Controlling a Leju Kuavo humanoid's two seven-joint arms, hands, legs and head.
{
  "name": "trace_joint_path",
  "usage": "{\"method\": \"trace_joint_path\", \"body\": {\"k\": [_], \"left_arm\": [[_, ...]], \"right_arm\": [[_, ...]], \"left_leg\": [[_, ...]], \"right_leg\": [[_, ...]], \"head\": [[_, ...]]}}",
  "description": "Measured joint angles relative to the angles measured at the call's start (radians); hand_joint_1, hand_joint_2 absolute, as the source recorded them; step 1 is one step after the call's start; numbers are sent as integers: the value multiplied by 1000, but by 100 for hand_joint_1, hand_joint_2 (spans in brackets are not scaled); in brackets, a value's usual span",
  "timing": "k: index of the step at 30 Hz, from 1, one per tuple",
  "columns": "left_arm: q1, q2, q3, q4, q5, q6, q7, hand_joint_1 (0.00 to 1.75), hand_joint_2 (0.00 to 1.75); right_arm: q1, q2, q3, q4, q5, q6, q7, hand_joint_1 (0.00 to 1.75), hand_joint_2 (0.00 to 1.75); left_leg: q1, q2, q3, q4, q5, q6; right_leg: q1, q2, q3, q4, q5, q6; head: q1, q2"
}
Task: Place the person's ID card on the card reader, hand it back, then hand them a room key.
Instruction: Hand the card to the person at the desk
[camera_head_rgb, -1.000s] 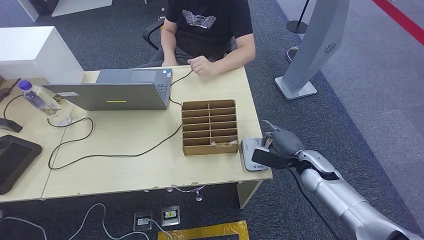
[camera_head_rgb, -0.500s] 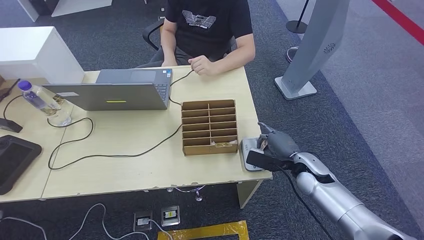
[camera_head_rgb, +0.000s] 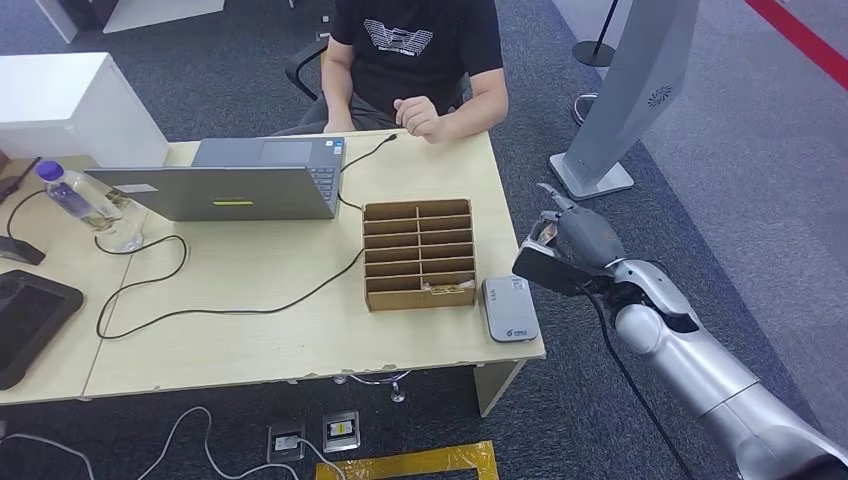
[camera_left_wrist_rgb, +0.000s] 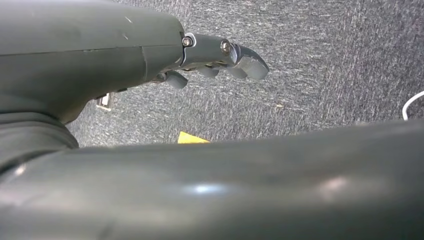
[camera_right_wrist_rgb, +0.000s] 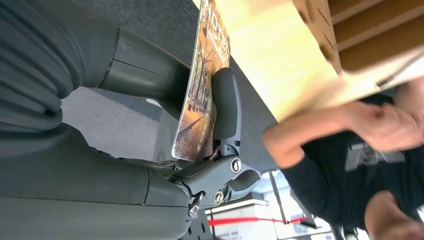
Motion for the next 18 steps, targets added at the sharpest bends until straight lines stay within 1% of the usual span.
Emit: {"method": "trace_joint_path", "body": {"k": [5, 9, 12, 15, 18], "left_arm": [[-1, 0, -1, 0, 4, -4, -5, 0, 0], [-2, -2, -6, 0, 2, -11, -11, 0, 0], [-3, -4, -13, 0, -1, -15, -11, 0, 0], [-6, -7, -19, 0, -4, -17, -11, 0, 0], [-8, -10, -23, 0, -4, -17, -11, 0, 0]], "right_arm": [[-95, -9, -38, -62, -6, 25, 7, 175, 175], [-145, 6, -45, -65, 12, 35, -17, 175, 175], [-158, 39, -41, -48, 49, 23, -37, 175, 175], [-173, 89, -30, -2, 85, 11, -47, 175, 175], [-180, 134, -21, 44, 94, 5, -55, 175, 175]], "left_leg": [[0, 2, 0, 0, 0, 0], [1, 2, 0, 0, 0, 0], [1, 2, 0, 0, 0, 0], [1, 2, 0, 0, 0, 0], [1, 1, 0, 0, 0, 0]], "right_leg": [[0, 2, 0, 0, 0, 0], [1, 1, 0, 0, 0, 0], [1, 1, 0, 0, 0, 0], [1, 1, 0, 0, 0, 0], [1, 0, 0, 0, 0, 0]], "head": [[0, 0], [0, 0], [0, 0], [0, 0], [0, 0]]}}
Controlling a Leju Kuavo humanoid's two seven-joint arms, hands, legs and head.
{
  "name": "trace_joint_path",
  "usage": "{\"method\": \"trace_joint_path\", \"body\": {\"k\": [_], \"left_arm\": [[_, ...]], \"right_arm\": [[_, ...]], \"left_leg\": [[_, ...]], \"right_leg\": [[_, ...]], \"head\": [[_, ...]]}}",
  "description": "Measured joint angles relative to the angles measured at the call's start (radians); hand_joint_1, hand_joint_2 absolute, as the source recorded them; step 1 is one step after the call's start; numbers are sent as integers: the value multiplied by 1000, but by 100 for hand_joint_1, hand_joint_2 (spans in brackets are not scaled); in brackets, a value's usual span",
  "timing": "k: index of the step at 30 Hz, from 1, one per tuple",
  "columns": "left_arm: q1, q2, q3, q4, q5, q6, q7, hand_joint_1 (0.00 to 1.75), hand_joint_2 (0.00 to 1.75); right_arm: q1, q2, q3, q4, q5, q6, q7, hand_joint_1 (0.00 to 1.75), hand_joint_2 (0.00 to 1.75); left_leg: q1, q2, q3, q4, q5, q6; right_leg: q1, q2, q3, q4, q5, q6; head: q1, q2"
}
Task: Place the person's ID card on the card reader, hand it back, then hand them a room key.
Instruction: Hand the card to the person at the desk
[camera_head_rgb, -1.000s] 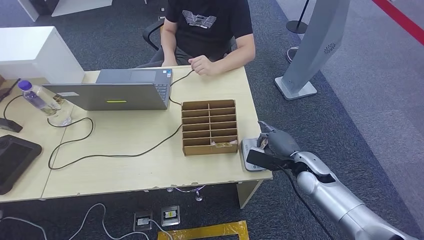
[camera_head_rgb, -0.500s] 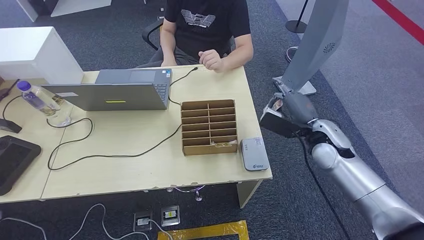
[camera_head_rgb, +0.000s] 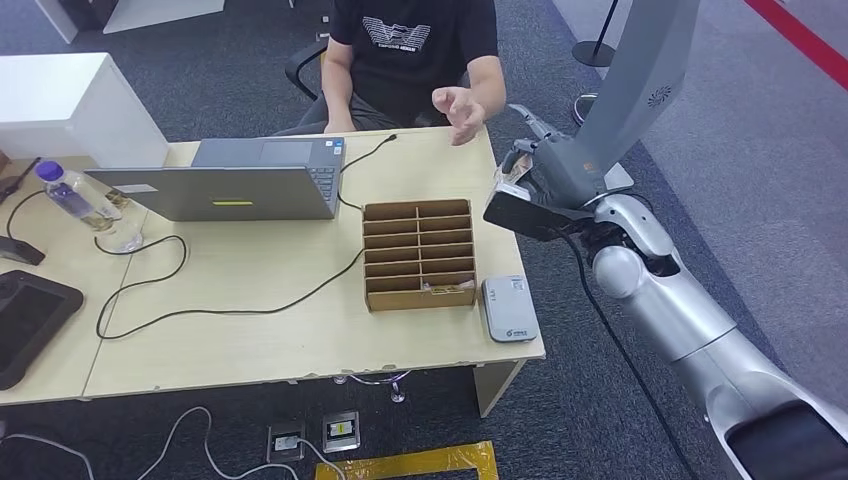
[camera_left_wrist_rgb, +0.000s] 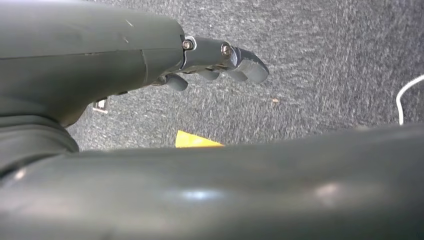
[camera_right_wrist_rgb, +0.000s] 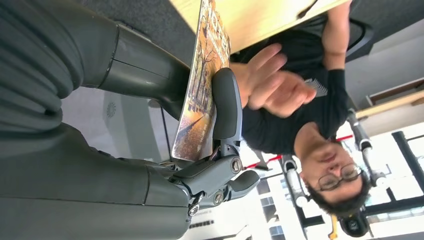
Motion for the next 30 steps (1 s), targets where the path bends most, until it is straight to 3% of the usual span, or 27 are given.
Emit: {"method": "trace_joint_path", "body": {"k": [8, 16, 23, 27, 30], "left_arm": [[0, -3, -3, 0, -1, -1, -1, 0, 0], [-2, -9, -27, 0, -18, -16, -17, 0, 0], [-1, -10, -45, 0, -23, -21, -17, 0, 0], [-1, -11, -51, 0, -23, -22, -17, 0, 0], [-1, -11, -53, 0, -22, -24, -17, 0, 0]], "right_arm": [[-16, 63, 3, 79, 14, -6, -11, 175, 175], [-66, 171, 15, 218, 77, -46, -16, 175, 175], [-94, 213, 13, 306, 97, -54, -11, 170, 175], [-98, 222, 9, 325, 117, -52, -2, 7, 175], [-99, 226, 6, 336, 131, -52, 0, 0, 175]], "left_leg": [[0, -1, -1, 0, 0, 0], [0, 0, 0, 0, 0, 0], [0, 0, 0, 0, 0, 0], [0, 0, 0, 0, 0, 0], [0, 1, 0, 0, 0, 0]], "right_leg": [[0, -1, 0, 0, 0, 0], [0, 1, -1, 0, 0, 0], [0, 1, 0, 0, 0, 0], [0, 1, 0, 0, 0, 0], [0, 1, -1, 0, 0, 0]], "head": [[0, 0], [0, 0], [0, 0], [0, 0], [0, 0]]}}
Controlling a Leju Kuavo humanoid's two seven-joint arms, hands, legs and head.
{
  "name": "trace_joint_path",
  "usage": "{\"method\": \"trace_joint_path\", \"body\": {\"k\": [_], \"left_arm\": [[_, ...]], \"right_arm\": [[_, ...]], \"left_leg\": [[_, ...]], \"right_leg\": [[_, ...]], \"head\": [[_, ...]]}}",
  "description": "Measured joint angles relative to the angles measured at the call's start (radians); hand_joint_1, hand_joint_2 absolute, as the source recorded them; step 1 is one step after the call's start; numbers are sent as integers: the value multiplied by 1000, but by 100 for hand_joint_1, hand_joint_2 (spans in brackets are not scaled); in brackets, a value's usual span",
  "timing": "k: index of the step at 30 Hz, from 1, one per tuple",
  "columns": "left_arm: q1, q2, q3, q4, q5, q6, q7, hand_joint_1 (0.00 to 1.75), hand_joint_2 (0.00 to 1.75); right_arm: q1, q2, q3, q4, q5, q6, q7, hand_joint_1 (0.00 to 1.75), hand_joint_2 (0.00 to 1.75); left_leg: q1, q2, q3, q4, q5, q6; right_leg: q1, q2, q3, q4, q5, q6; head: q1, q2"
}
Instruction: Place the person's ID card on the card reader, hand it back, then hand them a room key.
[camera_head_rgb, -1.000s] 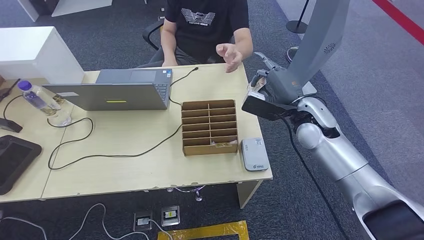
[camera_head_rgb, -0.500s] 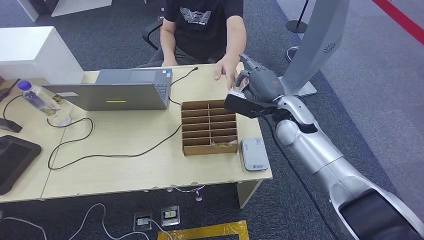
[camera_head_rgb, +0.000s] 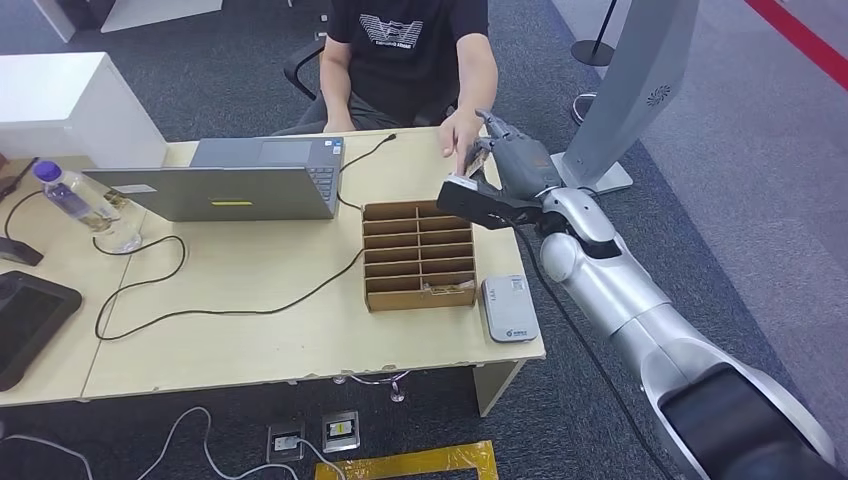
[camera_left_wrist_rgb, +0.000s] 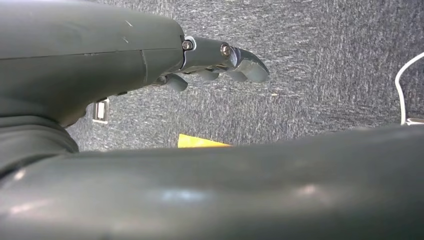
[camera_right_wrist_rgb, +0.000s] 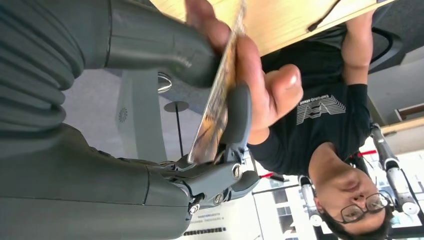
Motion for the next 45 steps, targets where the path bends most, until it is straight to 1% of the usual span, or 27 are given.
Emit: {"method": "trace_joint_path", "body": {"k": [4, 8, 15, 18, 22, 27, 30, 34, 37, 40, 45], "left_arm": [[0, -1, -4, 0, 5, -5, 0, 0, 0], [0, -2, -9, 0, 10, -5, 0, 0, 0], [0, -2, -18, 0, 18, 2, 0, 0, 0], [0, -3, -18, 0, 29, 12, 4, 0, 0], [4, -6, -18, 0, 45, 31, 17, 0, 0], [7, -9, -18, 0, 64, 43, 25, 0, 0], [8, -11, -18, 0, 76, 50, 25, 0, 0], [8, -14, -18, 0, 83, 61, 25, 0, 0], [7, -17, -18, 0, 85, 65, 25, 0, 0], [7, -19, -18, 0, 88, 69, 25, 0, 0], [5, -20, -18, 0, 89, 77, 25, 0, 0]], "right_arm": [[0, 6, -7, 14, 23, -7, 11, 0, 175], [0, 8, -8, 24, 35, -13, 20, 0, 0], [5, 13, -18, 37, 37, -21, 32, 0, 0], [42, -2, -39, 2, 26, -40, 61, 0, 0], [153, -74, -72, -171, 12, -42, 140, 0, 0], [297, -194, -116, -407, 24, -7, 242, 0, 0], [382, -257, -139, -544, 60, 16, 295, 0, 0], [475, -318, -163, -692, 104, 21, 325, 0, 175], [516, -346, -176, -770, 117, 21, 337, 0, 175], [562, -364, -181, -830, 135, 15, 363, 0, 175], [634, -370, -176, -886, 156, -23, 392, 0, 175]], "left_leg": [[0, 0, 0, 0, 0, 0], [0, 0, 0, 0, 0, 0], [0, 0, 0, 0, 0, 0], [0, 0, 1, 0, 0, 0], [0, -1, 0, 0, 0, 0], [0, 0, 1, 0, -1, 0], [0, 1, 1, 0, -1, 1], [0, 2, 1, 0, -1, 1], [0, 2, 2, 0, -1, 1], [0, 2, 2, 0, -1, 1], [0, 2, 2, 0, -1, 1]], "right_leg": [[0, 0, 0, 0, 0, 0], [0, 0, 0, 0, 0, 0], [0, 0, -1, 0, 0, 0], [0, 0, 0, 0, 0, 0], [0, -1, 0, -1, 0, 0], [0, -1, 1, -2, 0, 0], [0, 0, 1, -2, 0, 0], [0, 0, 1, -2, 0, 0], [0, 1, 1, -2, 0, 0], [0, 1, 1, -2, 0, 0], [0, 1, 1, -2, 0, 0]], "head": [[0, 0], [0, 0], [0, 0], [0, 0], [0, 0], [0, 0], [0, 0], [0, 0], [0, 0], [0, 0], [0, 0]]}}
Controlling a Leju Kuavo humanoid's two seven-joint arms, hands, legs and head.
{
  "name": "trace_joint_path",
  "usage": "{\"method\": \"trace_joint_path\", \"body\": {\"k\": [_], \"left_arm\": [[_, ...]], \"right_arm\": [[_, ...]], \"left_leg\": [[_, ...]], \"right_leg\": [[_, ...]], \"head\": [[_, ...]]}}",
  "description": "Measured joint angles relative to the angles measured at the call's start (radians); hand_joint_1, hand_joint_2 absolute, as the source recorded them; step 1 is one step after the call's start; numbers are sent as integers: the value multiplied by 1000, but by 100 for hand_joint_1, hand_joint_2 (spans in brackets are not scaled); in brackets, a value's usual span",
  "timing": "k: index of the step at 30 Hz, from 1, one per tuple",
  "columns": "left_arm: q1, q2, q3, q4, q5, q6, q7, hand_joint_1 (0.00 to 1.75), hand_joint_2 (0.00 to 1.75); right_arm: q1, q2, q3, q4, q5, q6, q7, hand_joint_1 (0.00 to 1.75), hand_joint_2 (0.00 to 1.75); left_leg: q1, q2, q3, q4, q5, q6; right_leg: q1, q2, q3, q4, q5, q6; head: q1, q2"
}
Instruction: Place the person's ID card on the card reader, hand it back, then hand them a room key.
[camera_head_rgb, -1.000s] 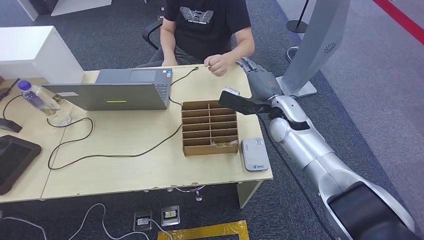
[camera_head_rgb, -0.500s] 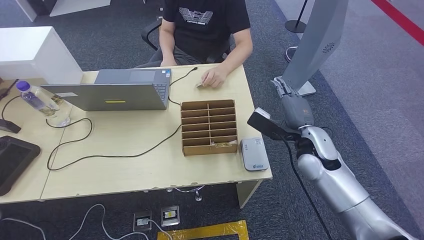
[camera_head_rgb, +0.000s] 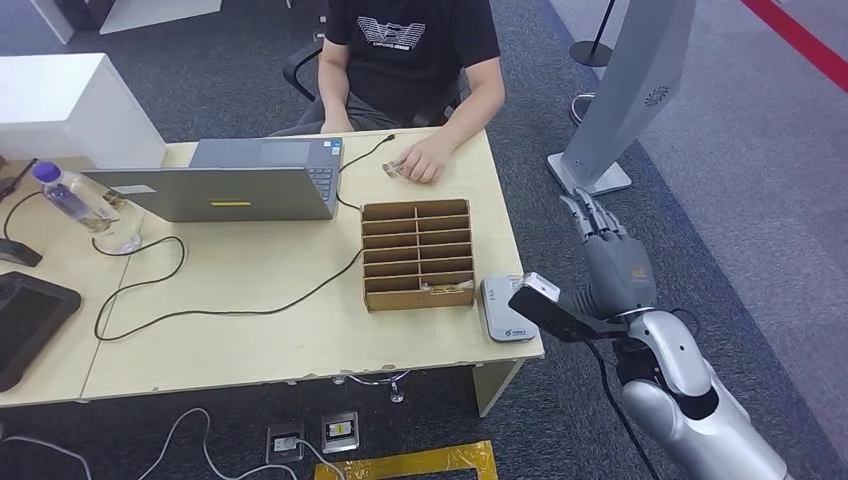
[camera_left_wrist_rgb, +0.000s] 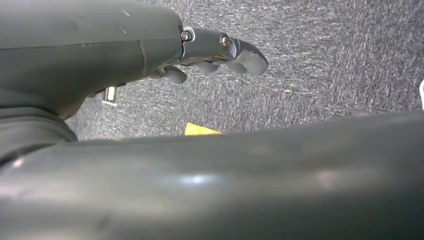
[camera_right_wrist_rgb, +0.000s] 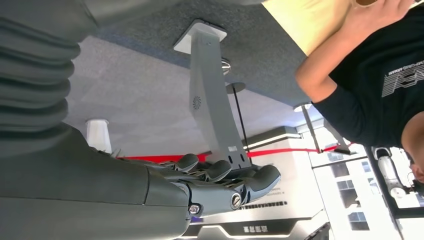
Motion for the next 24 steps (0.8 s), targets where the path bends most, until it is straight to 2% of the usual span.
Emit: {"method": "trace_joint_path", "body": {"k": [10, 24], "left_arm": [[-5, -2, 0, 0, 1, 14, 0, 0, 0], [-7, -2, 0, 0, -1, 12, 0, 0, 0]], "right_arm": [[72, 28, 88, 18, 89, -104, 6, 0, 175], [70, 69, 161, 76, 115, -104, 13, 0, 175]], "left_leg": [[0, 0, -1, 0, 0, 0], [0, 0, -1, 0, 0, 0]], "right_leg": [[0, 0, 0, 0, 0, 0], [0, 0, 0, 0, 0, 0]], "head": [[0, 0], [0, 0]]}}
